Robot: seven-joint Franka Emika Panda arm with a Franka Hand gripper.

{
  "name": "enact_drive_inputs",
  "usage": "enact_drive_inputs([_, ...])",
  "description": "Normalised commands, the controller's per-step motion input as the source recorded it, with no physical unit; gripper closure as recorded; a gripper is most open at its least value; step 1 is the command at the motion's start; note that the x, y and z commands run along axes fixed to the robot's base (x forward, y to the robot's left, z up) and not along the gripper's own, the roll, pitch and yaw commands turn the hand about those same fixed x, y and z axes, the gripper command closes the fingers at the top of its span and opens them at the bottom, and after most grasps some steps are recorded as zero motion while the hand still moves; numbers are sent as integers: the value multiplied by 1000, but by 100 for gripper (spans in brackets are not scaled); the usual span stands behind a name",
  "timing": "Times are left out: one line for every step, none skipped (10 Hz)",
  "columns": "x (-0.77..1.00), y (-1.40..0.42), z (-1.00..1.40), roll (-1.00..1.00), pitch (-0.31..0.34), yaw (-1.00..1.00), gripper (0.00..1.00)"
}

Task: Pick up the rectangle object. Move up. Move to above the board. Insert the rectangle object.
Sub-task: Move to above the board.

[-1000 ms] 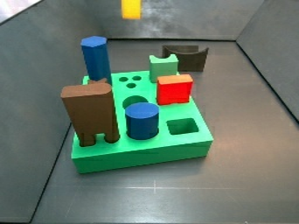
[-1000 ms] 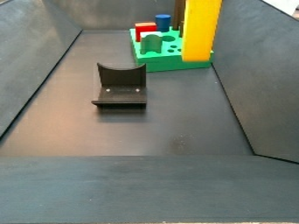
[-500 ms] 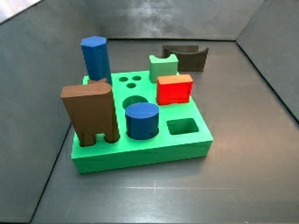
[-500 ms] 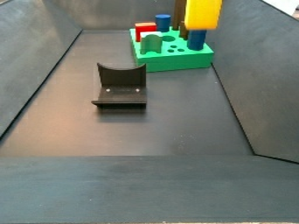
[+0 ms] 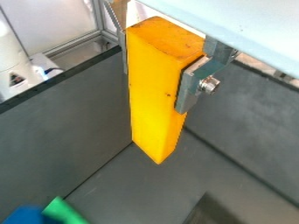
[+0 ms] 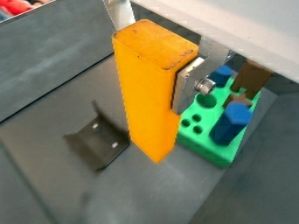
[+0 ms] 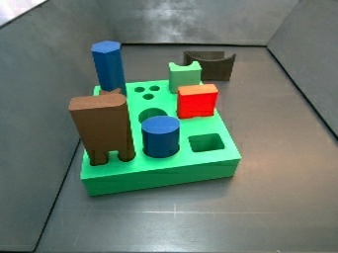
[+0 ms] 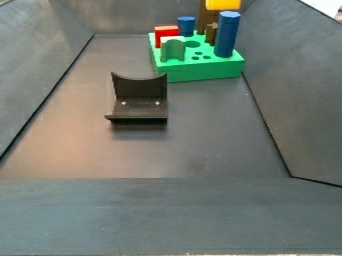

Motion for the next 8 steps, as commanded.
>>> enact_drive_inputs([183, -1000, -32, -93, 76, -40, 100])
enact_drive_inputs([188, -1000, -33, -56, 77, -23, 100])
enact_drive_inputs([200, -1000, -32, -19, 75, -8, 100])
enact_drive_inputs([206, -1000, -31, -41, 73, -7, 100])
enact_drive_inputs([212, -1000, -28, -10, 68, 3, 100])
enact_drive_inputs([221, -1000, -25, 1, 65, 8, 100])
enact_drive_inputs([239, -1000, -24, -3, 66, 3, 100])
enact_drive_inputs([250, -1000, -22, -14, 69, 3, 100])
